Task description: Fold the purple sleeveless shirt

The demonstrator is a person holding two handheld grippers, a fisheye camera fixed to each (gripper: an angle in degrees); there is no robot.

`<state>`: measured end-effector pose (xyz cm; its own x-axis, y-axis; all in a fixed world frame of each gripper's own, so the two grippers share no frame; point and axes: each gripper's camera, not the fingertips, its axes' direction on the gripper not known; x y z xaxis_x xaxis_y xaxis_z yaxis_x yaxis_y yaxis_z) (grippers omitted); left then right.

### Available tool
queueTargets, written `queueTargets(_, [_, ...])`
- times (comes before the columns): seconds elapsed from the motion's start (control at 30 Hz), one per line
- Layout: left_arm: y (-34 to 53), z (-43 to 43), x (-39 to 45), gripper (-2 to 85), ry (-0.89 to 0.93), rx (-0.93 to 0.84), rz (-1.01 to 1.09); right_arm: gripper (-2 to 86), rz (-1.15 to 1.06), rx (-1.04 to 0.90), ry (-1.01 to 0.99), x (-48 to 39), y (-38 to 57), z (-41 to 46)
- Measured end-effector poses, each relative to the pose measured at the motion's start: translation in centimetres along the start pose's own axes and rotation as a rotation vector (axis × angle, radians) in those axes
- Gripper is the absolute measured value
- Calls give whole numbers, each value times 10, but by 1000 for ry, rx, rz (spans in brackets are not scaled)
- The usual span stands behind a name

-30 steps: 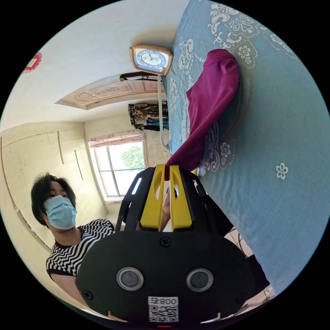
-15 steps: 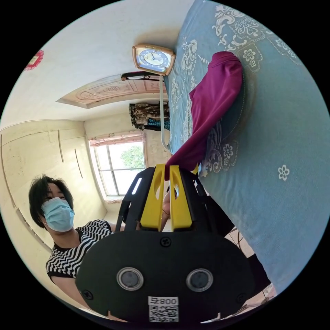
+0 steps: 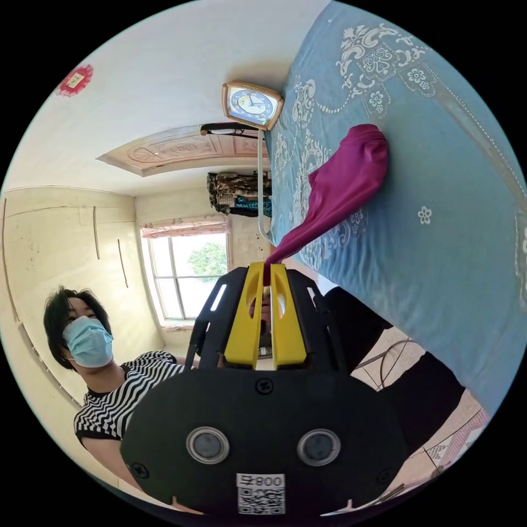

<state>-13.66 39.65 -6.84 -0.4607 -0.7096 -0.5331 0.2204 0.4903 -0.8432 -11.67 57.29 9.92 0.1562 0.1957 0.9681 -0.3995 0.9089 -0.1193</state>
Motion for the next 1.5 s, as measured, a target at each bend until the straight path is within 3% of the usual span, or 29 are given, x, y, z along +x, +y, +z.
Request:
queueTargets(0.47, [101,47,-7,26,110,-141,245,16,-204,153,-4,-169,195,-7])
queueTargets(0.87, [167,123,-63,25,157,-301,376,17,-320,319,-15,-290,346,-33])
queueTargets(1.5, [166,295,-226,26,159,-552,420,17,-369,508,-10,-455,459,-100])
